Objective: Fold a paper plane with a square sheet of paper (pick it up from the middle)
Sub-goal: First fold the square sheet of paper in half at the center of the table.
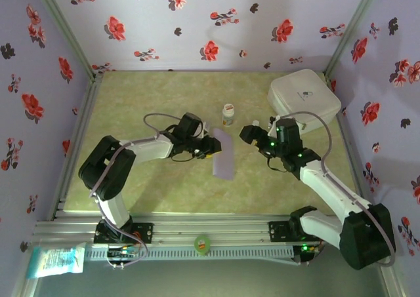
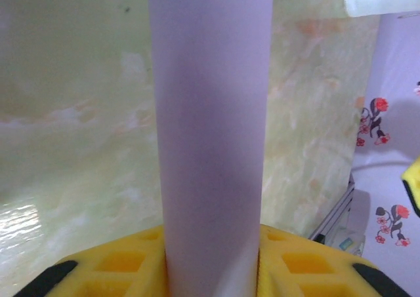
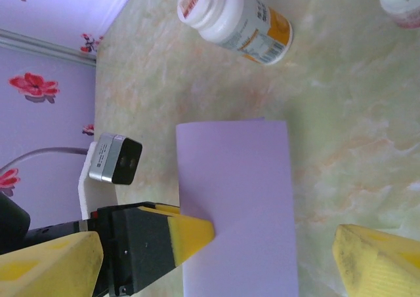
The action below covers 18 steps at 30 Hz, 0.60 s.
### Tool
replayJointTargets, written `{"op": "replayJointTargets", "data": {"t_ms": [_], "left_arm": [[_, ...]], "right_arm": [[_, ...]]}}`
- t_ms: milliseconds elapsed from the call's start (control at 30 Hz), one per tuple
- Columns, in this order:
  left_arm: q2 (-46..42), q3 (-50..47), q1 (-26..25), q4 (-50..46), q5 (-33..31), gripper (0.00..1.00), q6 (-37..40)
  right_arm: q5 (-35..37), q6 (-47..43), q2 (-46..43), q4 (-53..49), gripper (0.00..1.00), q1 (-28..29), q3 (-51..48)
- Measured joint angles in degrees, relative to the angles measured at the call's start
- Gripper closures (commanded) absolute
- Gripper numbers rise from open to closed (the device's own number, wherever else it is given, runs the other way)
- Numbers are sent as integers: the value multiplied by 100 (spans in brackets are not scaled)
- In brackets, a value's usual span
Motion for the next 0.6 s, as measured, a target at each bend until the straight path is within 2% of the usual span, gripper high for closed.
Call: {"op": "replayJointTargets", "data": {"t_ms": [233, 600], "left_arm": [[162, -52, 0, -122, -186, 63, 31], [162, -31, -2, -660, -848, 45, 243]], "right_arm": [[-96, 101, 422, 17, 10, 7, 0], [-136, 149, 787, 74, 10, 94, 0]]}}
